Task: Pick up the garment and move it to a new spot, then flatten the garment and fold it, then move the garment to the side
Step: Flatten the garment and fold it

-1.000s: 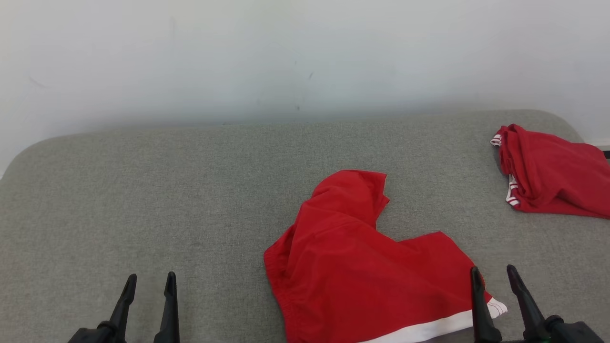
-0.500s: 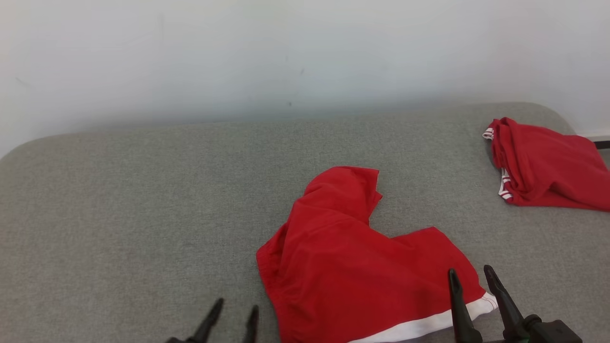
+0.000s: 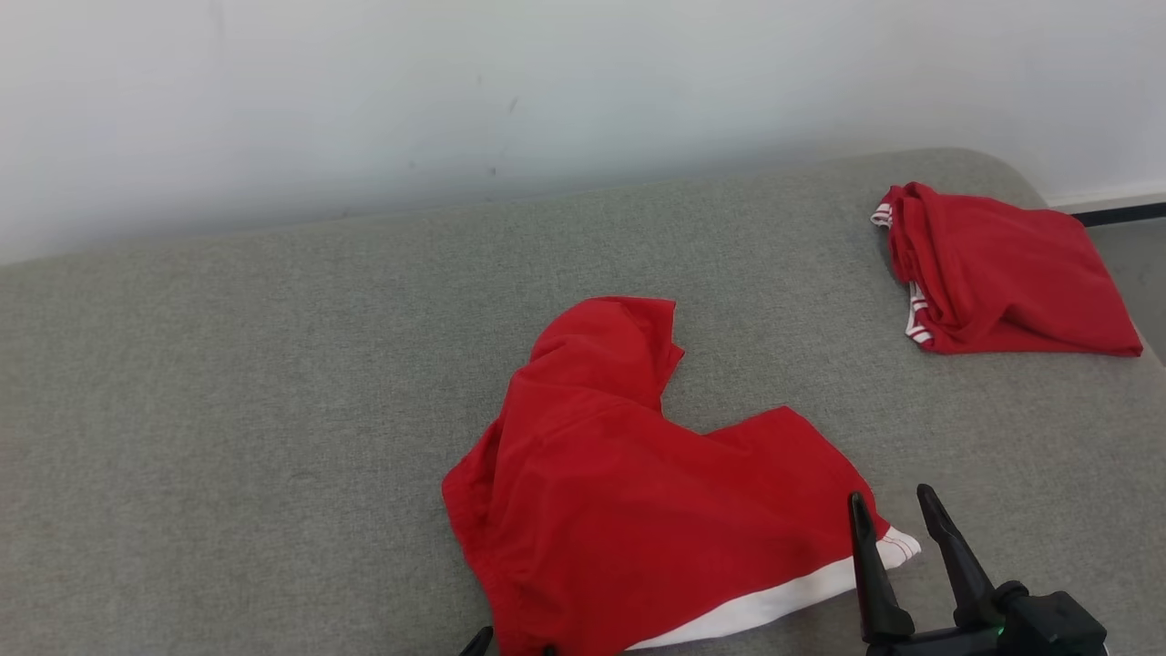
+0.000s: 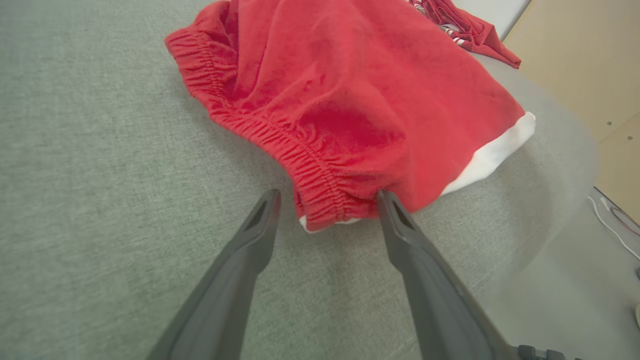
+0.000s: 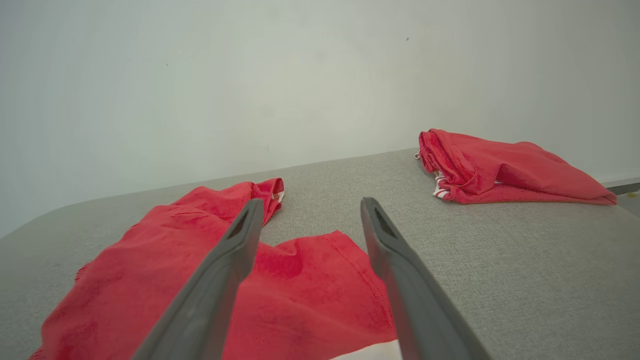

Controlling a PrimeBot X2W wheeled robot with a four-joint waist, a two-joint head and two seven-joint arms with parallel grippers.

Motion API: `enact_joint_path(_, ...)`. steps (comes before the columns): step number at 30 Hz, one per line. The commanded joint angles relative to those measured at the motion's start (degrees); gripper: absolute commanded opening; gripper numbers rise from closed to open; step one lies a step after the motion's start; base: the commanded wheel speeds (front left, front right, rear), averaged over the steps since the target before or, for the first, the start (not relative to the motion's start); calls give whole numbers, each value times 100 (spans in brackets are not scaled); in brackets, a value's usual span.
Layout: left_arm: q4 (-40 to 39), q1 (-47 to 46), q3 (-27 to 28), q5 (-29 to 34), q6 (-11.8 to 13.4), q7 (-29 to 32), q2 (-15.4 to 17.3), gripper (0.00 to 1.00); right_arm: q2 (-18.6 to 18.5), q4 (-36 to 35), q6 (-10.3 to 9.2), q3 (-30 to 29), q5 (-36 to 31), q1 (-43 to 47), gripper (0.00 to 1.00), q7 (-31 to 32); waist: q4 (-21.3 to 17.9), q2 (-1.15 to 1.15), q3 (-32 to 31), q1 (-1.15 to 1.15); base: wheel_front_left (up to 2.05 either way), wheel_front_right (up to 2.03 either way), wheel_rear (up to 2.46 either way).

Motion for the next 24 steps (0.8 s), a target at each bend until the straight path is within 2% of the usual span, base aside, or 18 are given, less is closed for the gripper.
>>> enact_joint_path(1,88,-141,-14,-72,10,-3,-8,100,13,-18,1,-17,-61,-51,100,2,-115,0,106,0,0,0,0)
enact_joint_path(2,171,-172,-33,-141,10,-2,-19,100,13,-25,1,-31,-63,-56,100,1,-130,0,120,0,0,0,0)
enact_joint_path(3,246,-222,-28,-240,10,-2,-31,86,15,-25,1,-47,-71,-53,100,2,-136,0,129,0,0,0,0)
enact_joint_path(4,322,-372,-55,-341,10,-3,-37,19,22,-31,1,-50,-72,-60,100,2,-148,0,147,0,0,0,0)
enact_joint_path(5,316,-435,-61,-374,10,-3,-37,0,24,-37,1,-57,-82,-61,100,2,-146,0,154,0,0,0,0)
enact_joint_path(7,283,-508,-30,-434,10,-3,-36,0,31,-44,1,-79,-97,-46,100,1,-121,0,164,0,0,0,0)
enact_joint_path(12,-29,-661,442,-485,12,-2,9,0,46,-30,1,-107,-111,-1,100,1,34,0,164,0,0,0,0)
enact_joint_path(16,-232,-623,690,-383,12,-3,181,0,53,36,1,-119,-122,18,100,1,200,0,141,0,0,0,0)
enact_joint_path(24,-196,-263,759,-342,12,-3,547,0,72,196,1,-74,-94,-78,100,1,284,0,99,0,0,0,0)
